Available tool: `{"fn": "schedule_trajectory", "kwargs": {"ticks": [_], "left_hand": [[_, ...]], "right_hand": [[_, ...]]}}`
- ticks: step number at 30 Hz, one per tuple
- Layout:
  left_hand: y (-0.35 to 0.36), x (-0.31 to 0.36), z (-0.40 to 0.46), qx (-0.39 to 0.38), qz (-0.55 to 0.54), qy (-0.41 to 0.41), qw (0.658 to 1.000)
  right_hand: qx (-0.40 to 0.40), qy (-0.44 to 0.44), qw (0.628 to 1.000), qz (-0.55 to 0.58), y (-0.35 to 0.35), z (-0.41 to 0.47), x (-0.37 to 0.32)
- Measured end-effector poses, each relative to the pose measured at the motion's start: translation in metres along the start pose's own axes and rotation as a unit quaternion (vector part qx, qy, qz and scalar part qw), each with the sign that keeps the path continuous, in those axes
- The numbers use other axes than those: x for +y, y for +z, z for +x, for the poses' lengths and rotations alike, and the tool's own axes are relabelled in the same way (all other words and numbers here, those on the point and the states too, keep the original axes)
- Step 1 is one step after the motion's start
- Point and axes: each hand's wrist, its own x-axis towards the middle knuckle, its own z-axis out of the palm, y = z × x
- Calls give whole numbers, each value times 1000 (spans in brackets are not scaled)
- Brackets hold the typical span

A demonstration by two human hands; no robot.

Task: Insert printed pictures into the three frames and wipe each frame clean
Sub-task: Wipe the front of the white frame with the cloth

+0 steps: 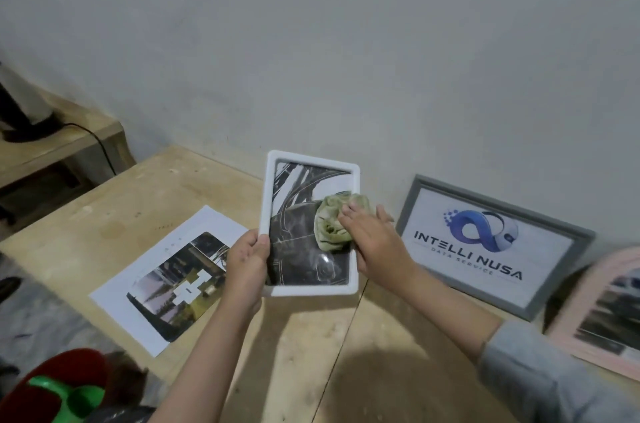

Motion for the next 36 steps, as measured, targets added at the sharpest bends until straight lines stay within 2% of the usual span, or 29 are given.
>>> {"fn": "schedule_trajectory", "kwargs": {"ticks": [3,6,9,12,13,15,17,18,22,26,29,32,34,36], "left_hand": [[4,-3,3,-11,3,0,1000],[12,2,3,-11,4,1,1000],[15,2,5,-7,8,17,1000],[15,0,8,-25,24,27,999],[14,-1,10,-30,25,29,999],[11,0,14,-43,24,39,998],[11,2,15,-61,20,47,997],[13,3,15,-69,14,46,996],[18,9,18,-74,-25,34,996],[14,9,28,-60,-48,39,996],[13,6,34,-50,-61,33,996],[15,7,37,-36,-62,31,997],[13,6,40,-28,-52,39,997],[10,2,42,-39,-38,37,998]], "right_hand": [[-31,-10,999,17,-7,-37,-13],[-123,38,986,104,-16,-61,-24],[-210,115,947,215,-36,-54,-31],[-292,193,889,294,-68,-29,-20],[-281,208,888,299,-77,-21,-16],[-175,209,929,249,-90,-2,-8],[-51,154,975,152,-93,17,5],[-22,128,986,106,-91,26,10],[-18,18,996,-86,-62,44,23],[-7,-5,992,-129,-32,20,14],[-19,-23,995,-94,-21,-6,2],[-111,5,994,16,-21,-24,-19],[-195,82,968,133,-31,-24,-30],[-264,154,925,226,-49,-9,-29]]}}
